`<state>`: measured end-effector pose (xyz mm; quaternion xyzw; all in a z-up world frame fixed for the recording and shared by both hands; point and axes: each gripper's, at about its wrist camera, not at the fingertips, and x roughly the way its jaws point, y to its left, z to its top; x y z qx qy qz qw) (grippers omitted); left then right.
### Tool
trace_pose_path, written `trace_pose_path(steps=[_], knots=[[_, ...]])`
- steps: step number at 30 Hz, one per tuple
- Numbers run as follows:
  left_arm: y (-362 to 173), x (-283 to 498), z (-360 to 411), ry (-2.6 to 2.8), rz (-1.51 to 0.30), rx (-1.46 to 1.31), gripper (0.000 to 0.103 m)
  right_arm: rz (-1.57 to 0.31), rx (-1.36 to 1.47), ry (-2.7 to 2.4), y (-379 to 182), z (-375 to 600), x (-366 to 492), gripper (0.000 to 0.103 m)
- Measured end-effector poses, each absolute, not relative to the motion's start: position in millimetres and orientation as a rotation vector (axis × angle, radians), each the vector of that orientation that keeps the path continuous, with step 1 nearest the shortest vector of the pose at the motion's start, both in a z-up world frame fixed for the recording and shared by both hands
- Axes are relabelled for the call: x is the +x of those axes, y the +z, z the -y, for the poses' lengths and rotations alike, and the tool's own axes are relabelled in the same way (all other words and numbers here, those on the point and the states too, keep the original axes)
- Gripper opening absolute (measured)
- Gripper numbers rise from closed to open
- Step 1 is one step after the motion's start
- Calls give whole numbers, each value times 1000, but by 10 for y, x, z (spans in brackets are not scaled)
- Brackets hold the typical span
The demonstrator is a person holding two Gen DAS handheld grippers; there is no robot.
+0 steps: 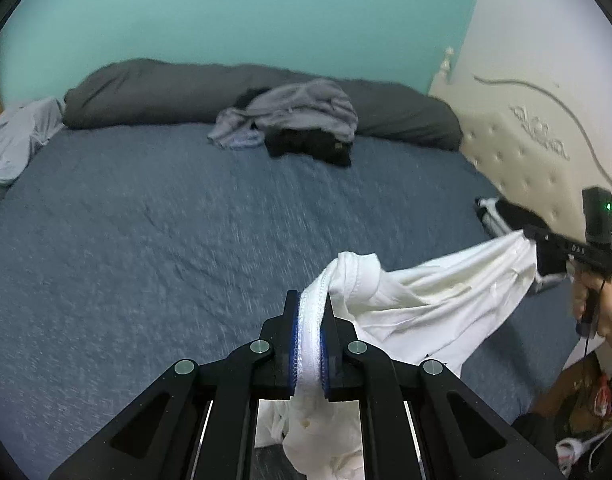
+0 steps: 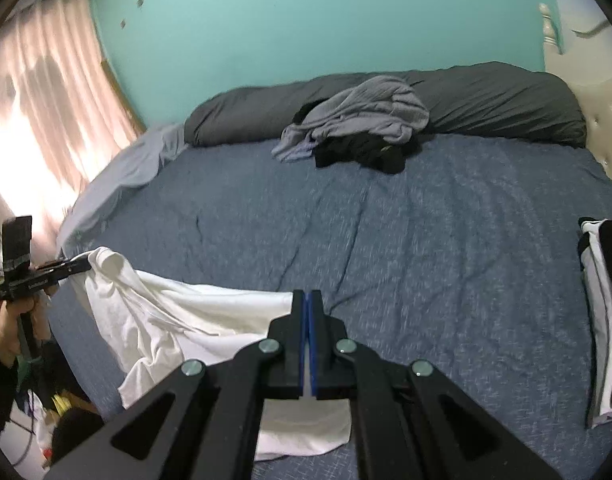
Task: Fold clothes
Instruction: 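Lower the T-shirt onto the bed and regrasp its edge with the left gripper, then raise the T-shirt hem with both grippers and lay it flat on the bed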
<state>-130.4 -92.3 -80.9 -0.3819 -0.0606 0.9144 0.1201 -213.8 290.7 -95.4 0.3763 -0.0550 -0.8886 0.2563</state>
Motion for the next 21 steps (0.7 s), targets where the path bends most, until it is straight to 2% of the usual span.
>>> trace_pose_path(steps=[7, 12, 21], knots=[[-406, -1339, 976, 2720, 140, -1026, 8, 215, 938, -2444, -580, -3009, -2182, 1], [-227, -1611, 1068, 2751, 142, -1000, 8, 184, 914, -2461, -390, -2935, -2429, 1], [-272, -2517, 1280, 2786, 128, -1025, 8, 136, 941, -2508, -395, -2810, -3437, 1]])
